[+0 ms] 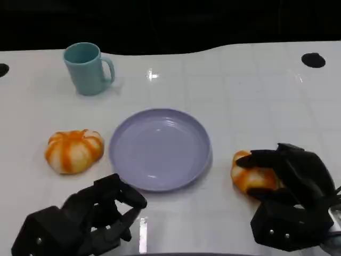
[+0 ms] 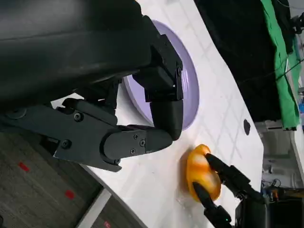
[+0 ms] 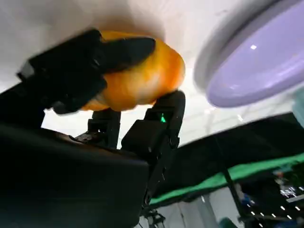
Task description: Grasp the bread from the table and place it into the plate.
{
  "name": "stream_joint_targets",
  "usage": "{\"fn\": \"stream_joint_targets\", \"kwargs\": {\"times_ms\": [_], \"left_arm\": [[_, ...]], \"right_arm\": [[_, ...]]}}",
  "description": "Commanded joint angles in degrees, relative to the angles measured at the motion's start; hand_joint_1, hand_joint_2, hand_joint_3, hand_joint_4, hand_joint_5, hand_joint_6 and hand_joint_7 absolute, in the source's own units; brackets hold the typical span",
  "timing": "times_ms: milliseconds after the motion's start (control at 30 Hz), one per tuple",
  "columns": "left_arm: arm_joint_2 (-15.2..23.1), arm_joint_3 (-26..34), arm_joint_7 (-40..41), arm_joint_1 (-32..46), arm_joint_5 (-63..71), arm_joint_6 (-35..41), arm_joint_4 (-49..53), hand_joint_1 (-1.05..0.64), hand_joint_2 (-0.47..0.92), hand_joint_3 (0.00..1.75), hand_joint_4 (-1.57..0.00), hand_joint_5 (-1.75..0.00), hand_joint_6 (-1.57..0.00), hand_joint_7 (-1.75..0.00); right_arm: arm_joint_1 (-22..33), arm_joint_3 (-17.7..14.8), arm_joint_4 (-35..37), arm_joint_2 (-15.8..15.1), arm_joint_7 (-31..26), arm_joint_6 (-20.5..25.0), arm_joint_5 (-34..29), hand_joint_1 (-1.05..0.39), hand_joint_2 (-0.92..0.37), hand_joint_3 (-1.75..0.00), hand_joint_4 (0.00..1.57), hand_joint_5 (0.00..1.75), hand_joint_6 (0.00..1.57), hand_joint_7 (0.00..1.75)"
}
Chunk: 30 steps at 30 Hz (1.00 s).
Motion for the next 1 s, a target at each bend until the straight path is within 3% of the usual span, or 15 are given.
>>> {"fn": "stream_joint_targets", "kwargs": {"times_ms": [33,133,367,533,733,1000], "left_arm": [[0.2,0.5,0.7,-0.5,0.0,0.1,0.6,-0.36,0.92,0.46,-0.63,-1.75,-0.58,-1.35],[0.3,0.4,0.7,-1.0,0.2,0.4,1.0,-0.36,0.92,0.47,-0.63,-1.75,-0.58,-1.35],[0.4,0.4,0.6,-1.6,0.3,-0.2,2.4,-0.35,0.92,0.47,-0.63,-1.75,-0.58,-1.35],[0.5,0.0,0.8,-1.6,1.1,-0.7,2.7,-0.36,0.92,0.47,-0.64,-1.75,-0.58,-1.35],[0.2,0.0,0.6,-1.4,1.0,-1.2,3.0,-0.36,0.92,0.47,-0.63,-1.75,-0.58,-1.35],[0.6,-0.3,0.6,-1.4,1.5,-1.1,2.7,-0.37,0.92,0.48,-0.64,-1.75,-0.58,-1.36]], "right_arm": [[-2.3,-0.6,3.5,-0.8,-4.1,-4.8,1.2,-0.03,-0.28,-1.33,0.94,1.75,0.85,1.49],[-3.4,-0.5,5.4,-0.6,-6.2,-7.9,1.3,-0.02,-0.27,-1.35,0.96,1.75,0.81,1.58],[-5.2,-1.2,4.6,0.4,-6.0,-8.4,3.3,-0.05,-0.28,-1.38,0.97,1.75,0.8,1.52],[-6.2,-1.6,4.2,0.4,-6.3,-10.6,5.0,-0.04,-0.25,-1.44,0.99,1.75,0.8,1.57],[-7.6,-1.7,4.0,0.5,-4.3,-12.1,7.0,-0.04,-0.24,-1.47,0.96,1.75,0.76,1.67],[-10.8,0.1,4.7,3.7,-0.7,-14.5,8.6,-0.04,-0.2,-1.53,0.98,1.75,0.81,1.61]]}}
